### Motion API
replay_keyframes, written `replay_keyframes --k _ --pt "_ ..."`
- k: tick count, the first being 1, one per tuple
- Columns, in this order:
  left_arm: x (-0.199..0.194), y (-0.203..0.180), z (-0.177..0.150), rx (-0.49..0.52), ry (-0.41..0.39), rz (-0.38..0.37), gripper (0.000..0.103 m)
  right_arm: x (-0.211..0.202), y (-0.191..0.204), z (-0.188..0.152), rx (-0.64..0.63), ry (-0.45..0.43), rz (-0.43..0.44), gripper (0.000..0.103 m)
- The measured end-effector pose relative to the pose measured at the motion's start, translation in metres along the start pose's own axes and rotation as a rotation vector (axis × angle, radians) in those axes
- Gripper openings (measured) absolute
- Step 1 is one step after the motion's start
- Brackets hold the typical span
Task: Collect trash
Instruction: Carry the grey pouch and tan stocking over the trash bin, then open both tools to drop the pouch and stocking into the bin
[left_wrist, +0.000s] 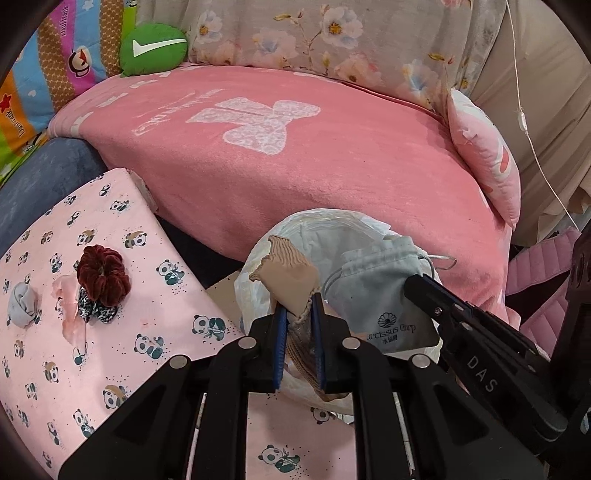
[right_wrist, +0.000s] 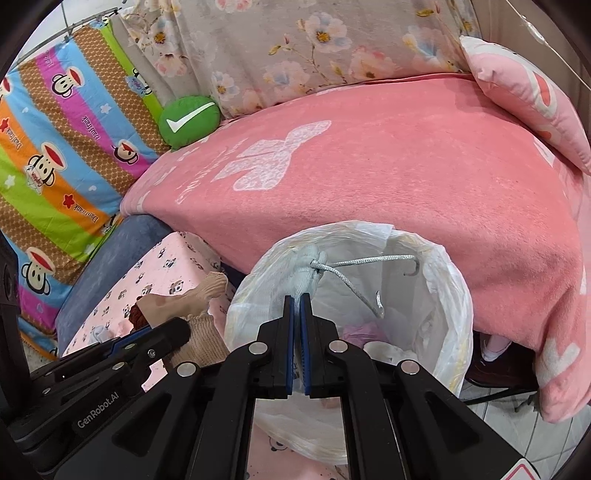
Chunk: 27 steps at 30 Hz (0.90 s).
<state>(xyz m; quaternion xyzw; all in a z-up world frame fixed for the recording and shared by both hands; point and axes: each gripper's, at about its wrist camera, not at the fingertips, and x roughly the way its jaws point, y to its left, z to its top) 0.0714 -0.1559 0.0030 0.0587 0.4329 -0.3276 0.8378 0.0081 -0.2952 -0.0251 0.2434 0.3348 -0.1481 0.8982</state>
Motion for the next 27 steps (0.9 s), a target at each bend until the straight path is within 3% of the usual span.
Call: replay_keyframes --k 4,6,11,14,18,23,27 --pt "0.003 -0.003 0.000 0.001 0.004 -0.004 0.016 0.000 -0.007 0.001 0.012 -0.001 -0.010 0.006" --pt "0.004 -0.002 0.000 -0.006 0.003 0.001 0.023 0.000 -0.010 0.001 0.018 -0.001 -0.014 0.006" --pt "-0.002 -0.002 0.000 -0.007 -0.028 0.024 0.055 -0.001 -0.014 0.001 0.032 -0.006 -0.014 0.011" --pt "-0.005 0.000 0.000 -0.009 -0.040 0.041 0.058 -0.001 -0.011 0.001 0.030 -0.008 -0.012 0.013" --pt "-0.009 0.010 0.000 -0.034 -0.047 0.062 0.058 -0.002 -0.005 0.000 0.018 -0.010 -0.006 0.029" --pt "-0.015 0.027 -0.003 -0.076 -0.055 0.080 0.058 -0.002 0.007 0.000 0.000 -0.006 0.007 0.029" --pt "-0.020 0.040 -0.006 -0.105 -0.061 0.092 0.058 -0.002 0.020 -0.002 -0.018 -0.004 0.016 0.037"
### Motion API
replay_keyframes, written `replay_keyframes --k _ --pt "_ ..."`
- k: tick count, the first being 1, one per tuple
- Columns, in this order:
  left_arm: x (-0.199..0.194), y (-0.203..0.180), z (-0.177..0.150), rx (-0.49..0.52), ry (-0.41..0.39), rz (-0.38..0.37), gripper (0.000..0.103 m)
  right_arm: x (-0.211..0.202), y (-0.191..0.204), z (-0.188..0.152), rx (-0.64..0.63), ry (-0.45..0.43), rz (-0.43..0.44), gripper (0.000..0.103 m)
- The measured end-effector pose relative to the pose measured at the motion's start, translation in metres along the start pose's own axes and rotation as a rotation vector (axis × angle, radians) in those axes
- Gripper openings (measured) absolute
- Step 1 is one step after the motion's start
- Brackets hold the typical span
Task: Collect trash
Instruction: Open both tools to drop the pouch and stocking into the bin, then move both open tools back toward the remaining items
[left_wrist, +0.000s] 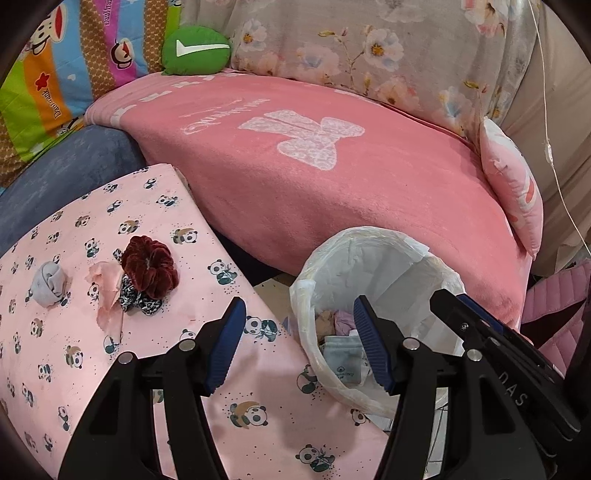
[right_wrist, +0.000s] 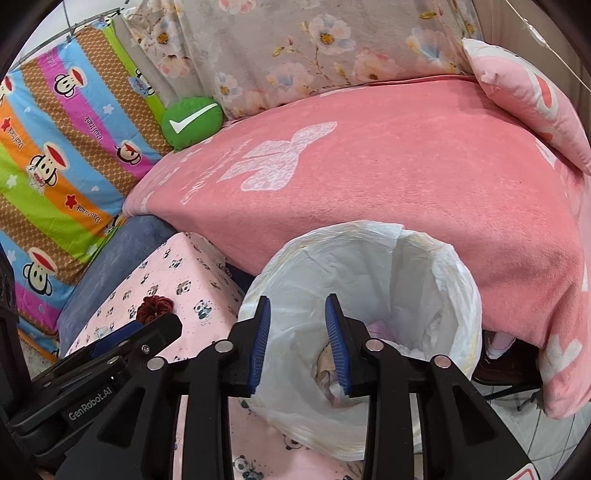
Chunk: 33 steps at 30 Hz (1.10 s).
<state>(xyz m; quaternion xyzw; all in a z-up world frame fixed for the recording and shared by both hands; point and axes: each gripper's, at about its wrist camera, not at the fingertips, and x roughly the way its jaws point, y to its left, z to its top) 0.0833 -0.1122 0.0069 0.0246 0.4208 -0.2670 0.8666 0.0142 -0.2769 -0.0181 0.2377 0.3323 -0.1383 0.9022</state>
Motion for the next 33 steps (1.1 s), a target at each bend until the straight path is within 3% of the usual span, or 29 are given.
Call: replay_keyframes --k 17,33 --pt "-0.018 0.075 -0.010 -0.145 -0.016 0.074 0.058 0.008 0.069 -0.018 -0.121 0.047 0.056 0.037" --pt "-0.036 0.167 -0.034 -0.312 -0.022 0.190 0.059 0.026 0.148 -0.046 -0.252 0.110 0.105 0.039"
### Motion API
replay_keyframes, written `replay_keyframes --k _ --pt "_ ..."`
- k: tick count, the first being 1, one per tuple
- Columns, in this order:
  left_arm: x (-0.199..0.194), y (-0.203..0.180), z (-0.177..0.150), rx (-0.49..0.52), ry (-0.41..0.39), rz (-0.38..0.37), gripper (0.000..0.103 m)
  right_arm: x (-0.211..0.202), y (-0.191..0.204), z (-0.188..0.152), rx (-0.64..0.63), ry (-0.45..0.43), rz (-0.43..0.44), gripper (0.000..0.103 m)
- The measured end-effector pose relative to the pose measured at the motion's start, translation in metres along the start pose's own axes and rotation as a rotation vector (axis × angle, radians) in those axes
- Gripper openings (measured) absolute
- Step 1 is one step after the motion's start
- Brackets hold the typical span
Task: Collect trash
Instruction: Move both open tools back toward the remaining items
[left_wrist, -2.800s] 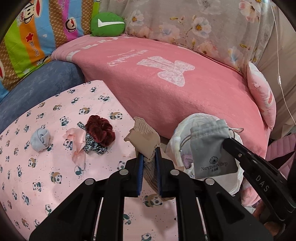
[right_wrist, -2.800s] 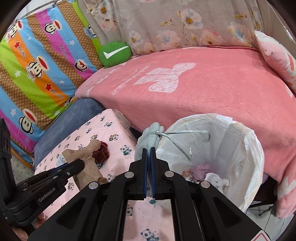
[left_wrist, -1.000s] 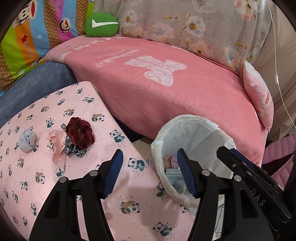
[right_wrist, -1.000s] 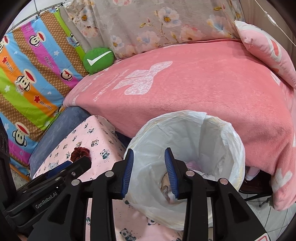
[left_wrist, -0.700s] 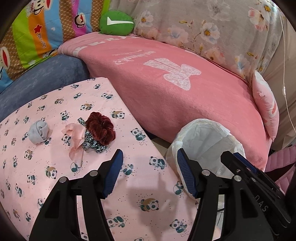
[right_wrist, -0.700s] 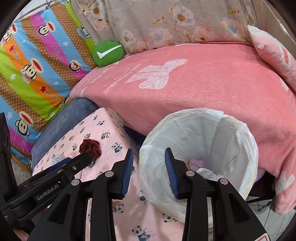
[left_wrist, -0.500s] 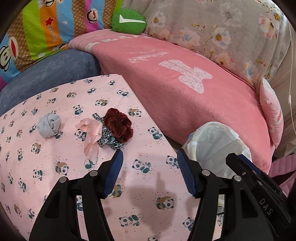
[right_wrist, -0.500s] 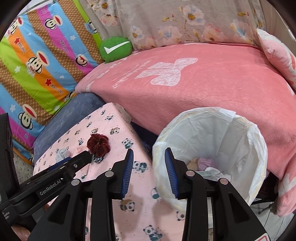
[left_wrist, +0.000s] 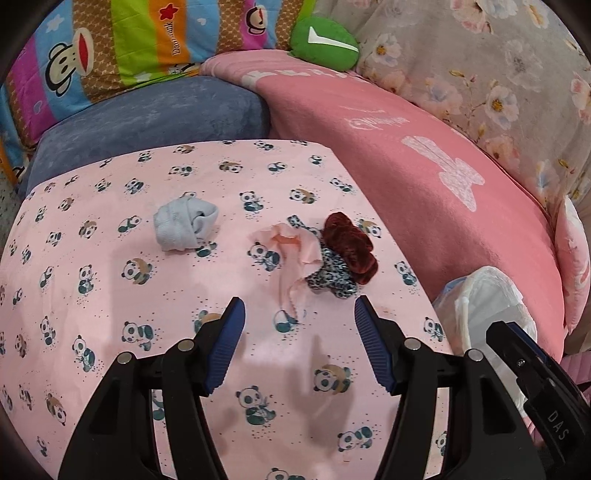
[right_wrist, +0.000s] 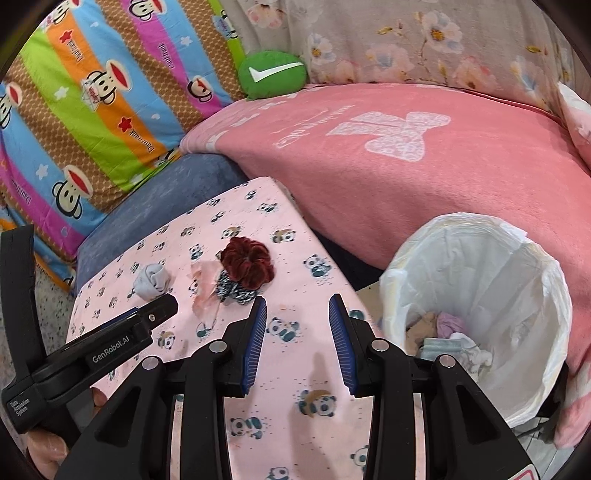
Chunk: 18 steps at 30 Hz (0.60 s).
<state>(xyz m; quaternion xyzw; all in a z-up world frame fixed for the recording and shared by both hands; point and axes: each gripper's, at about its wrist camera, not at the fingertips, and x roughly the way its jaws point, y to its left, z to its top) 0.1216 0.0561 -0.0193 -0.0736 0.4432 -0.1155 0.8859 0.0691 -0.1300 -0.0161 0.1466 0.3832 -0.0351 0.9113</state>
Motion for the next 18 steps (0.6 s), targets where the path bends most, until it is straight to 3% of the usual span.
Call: replay_keyframes --k 6,18 --pt "0.001 0.036 0.003 -0.060 -0.003 0.038 0.060 0.019 0.033 -0.005 -0.055 0.045 0.027 0.041" --pt "0.013 0.091 0.021 -0.119 -0.003 0.117 0.074 0.071 0.091 -0.007 -0.139 0.127 0.070 0.041"
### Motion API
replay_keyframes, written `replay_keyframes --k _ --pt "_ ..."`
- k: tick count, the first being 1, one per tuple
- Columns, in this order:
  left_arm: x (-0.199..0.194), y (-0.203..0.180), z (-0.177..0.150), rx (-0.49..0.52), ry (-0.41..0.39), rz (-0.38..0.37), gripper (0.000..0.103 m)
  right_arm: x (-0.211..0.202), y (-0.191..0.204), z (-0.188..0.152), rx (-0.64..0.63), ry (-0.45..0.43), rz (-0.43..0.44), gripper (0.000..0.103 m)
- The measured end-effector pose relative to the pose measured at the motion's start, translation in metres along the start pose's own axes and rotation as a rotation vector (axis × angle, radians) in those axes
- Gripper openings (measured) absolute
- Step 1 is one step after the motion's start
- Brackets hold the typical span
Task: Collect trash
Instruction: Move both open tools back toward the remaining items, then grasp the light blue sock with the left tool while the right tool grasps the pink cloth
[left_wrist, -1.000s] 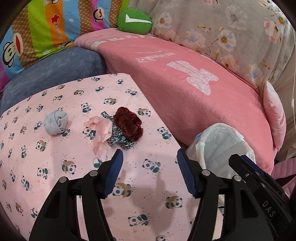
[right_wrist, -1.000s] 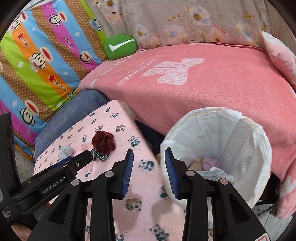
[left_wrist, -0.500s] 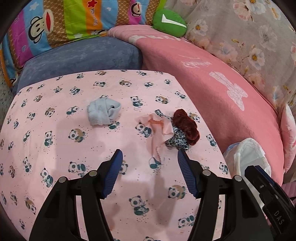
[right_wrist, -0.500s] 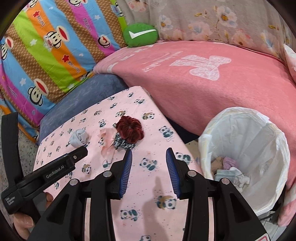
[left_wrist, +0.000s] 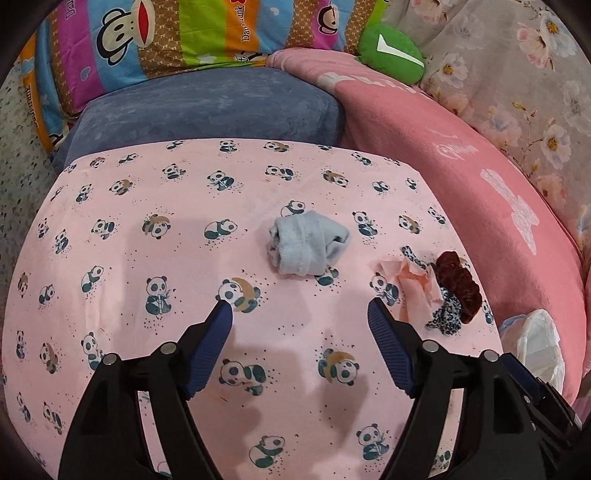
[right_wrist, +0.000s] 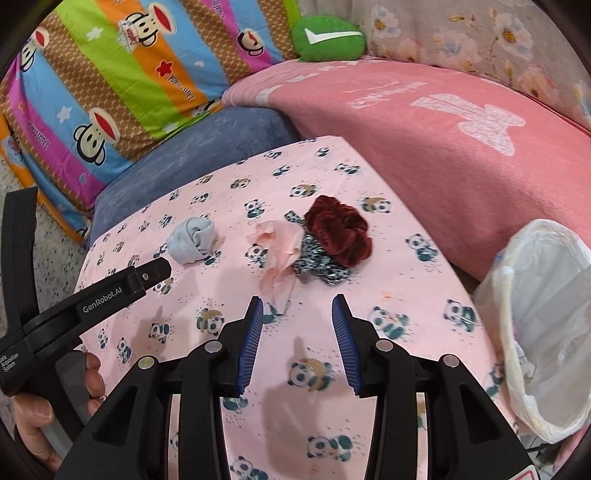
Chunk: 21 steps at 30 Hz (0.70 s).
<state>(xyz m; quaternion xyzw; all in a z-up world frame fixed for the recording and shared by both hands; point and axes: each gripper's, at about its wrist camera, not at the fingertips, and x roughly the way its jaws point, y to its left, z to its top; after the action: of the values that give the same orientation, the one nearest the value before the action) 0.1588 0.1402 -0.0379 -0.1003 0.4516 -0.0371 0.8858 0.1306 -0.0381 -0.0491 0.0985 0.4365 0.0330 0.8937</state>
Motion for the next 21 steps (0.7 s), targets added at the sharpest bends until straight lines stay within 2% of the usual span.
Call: replay_keyframes --k 11,17,21 --pt "0.032 0.005 0.031 0.005 0.013 -0.005 0.076 0.055 0.019 0.028 -0.019 0.049 0.009 0.041" --pt "0.055 0.008 0.037 0.001 0.047 -0.009 0.076 0.082 0.020 0.037 -0.017 0.083 0.000 0.041" --pt "0.064 0.008 0.036 -0.002 0.067 -0.031 0.075 0.097 0.019 0.038 -0.014 0.114 0.006 0.032"
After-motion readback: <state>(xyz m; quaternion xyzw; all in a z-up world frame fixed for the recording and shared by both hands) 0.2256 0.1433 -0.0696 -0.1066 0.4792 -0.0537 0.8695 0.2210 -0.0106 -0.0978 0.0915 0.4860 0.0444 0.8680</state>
